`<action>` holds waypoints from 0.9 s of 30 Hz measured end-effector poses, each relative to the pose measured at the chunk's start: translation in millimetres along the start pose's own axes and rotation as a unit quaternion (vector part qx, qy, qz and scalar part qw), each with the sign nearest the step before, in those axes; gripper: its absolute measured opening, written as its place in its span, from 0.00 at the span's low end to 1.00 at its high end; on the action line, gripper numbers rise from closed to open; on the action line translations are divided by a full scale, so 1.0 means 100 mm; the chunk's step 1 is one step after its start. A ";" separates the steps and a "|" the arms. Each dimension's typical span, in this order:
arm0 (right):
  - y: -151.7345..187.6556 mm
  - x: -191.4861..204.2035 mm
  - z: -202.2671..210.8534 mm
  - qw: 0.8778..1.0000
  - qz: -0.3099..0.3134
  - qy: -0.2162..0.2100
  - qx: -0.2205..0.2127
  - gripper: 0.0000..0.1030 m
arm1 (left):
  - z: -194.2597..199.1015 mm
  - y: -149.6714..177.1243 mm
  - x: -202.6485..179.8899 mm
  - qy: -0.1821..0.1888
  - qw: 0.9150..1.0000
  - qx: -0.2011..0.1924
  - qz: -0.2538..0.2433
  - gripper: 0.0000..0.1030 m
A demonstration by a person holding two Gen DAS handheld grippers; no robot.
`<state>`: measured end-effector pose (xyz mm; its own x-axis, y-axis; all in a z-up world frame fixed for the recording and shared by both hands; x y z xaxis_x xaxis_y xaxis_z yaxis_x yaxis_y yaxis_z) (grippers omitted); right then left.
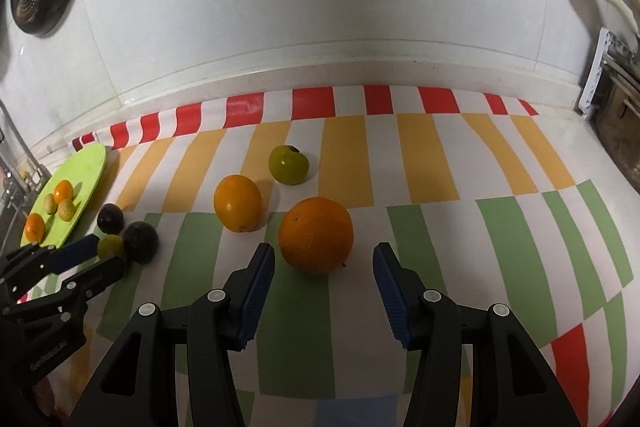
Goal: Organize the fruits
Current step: 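Lower the left tool around a green lime while the right tool approaches a large orange, then close the left tool on the green lime while the right tool grips the large orange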
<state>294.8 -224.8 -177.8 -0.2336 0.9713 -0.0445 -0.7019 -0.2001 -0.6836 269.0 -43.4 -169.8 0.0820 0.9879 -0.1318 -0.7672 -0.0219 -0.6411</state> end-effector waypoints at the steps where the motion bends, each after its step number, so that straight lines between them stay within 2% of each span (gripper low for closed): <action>1: 0.00 0.00 -0.01 1.000 -0.001 -0.001 0.001 0.51 | 0.00 0.00 0.00 0.001 1.000 0.001 0.000 0.29; 8: -0.04 0.01 -0.05 1.000 -0.002 -0.001 -0.004 0.50 | -0.02 -0.01 0.01 0.008 1.000 0.004 0.007 0.26; 9: -0.05 0.02 -0.05 1.000 0.001 -0.001 -0.005 0.49 | -0.02 -0.01 0.01 0.008 1.000 0.004 0.008 0.26; 11: -0.05 0.03 -0.05 1.000 0.005 -0.002 -0.007 0.40 | -0.02 -0.01 0.02 0.008 1.000 0.003 0.009 0.26; 18: -0.06 0.10 0.03 1.000 0.015 -0.005 -0.014 0.40 | 0.09 -0.03 0.02 0.013 1.000 -0.006 0.014 0.26; 27: -0.11 0.26 0.29 0.999 0.025 -0.028 -0.031 0.40 | 0.33 -0.07 0.06 0.017 0.999 -0.029 0.022 0.26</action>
<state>276.9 -201.3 -150.8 -0.3054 0.9514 -0.0407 -0.6452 -0.2381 -0.7260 253.7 -32.7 -141.0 0.0710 0.9802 -0.1850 -0.7326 -0.0747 -0.6766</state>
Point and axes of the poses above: each gripper's, at about its wrist camera, not at the fingertips, and z roughly against the way its jaws point, x to its left, y to its underside, the point moved 5 cm from there along -z, roughly the way its jaws point, and after that the axes turned 11 degrees about z, right-handed, at the moved point
